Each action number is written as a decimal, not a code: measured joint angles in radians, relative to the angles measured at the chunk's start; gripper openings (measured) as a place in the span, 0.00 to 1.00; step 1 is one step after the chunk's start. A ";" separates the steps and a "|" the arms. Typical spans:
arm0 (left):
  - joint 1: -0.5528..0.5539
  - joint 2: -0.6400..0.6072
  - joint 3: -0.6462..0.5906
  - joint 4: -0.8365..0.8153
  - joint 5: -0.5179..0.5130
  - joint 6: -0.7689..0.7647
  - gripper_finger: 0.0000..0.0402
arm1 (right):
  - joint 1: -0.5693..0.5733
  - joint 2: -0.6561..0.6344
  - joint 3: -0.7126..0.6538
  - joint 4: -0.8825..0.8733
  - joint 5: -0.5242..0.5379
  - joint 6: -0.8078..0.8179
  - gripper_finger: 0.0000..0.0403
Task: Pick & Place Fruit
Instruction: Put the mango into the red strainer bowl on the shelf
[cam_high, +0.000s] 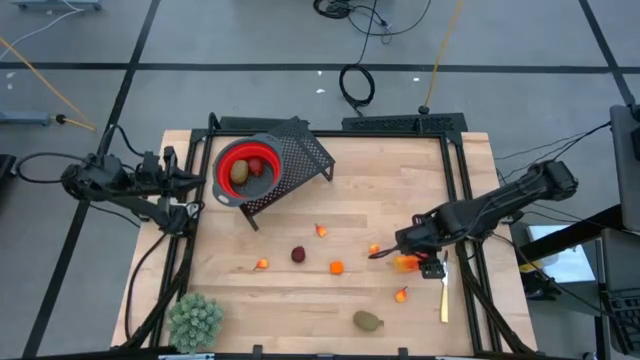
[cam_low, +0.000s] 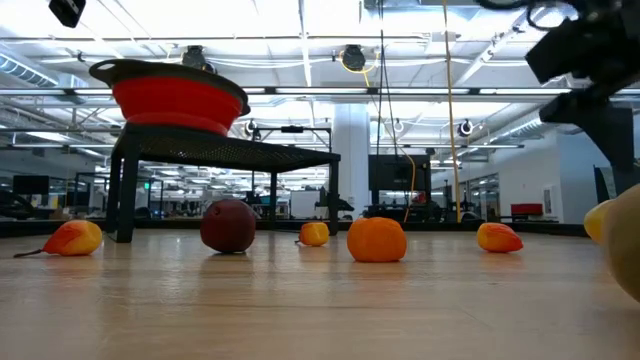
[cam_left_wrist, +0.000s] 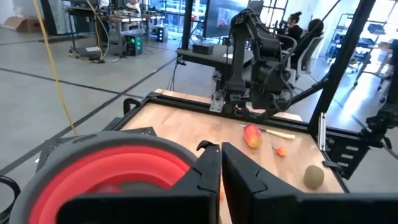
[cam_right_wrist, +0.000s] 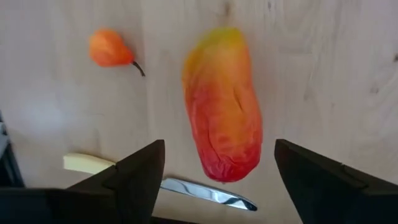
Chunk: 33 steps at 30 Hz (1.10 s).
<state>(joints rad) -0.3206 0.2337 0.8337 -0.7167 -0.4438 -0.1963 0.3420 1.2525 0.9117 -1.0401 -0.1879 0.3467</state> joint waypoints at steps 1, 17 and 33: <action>0.000 0.000 0.000 -0.002 0.000 0.000 0.04 | 0.000 0.005 -0.005 0.007 0.000 -0.001 0.74; 0.000 0.000 0.000 -0.021 -0.001 -0.015 0.05 | 0.000 0.056 -0.101 0.160 -0.001 -0.003 0.73; 0.000 0.000 0.000 -0.021 -0.002 -0.013 0.05 | 0.001 0.135 -0.174 0.262 0.001 -0.042 0.73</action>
<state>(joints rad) -0.3202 0.2340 0.8341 -0.7380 -0.4454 -0.2096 0.3431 1.3874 0.7376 -0.7780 -0.1867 0.3050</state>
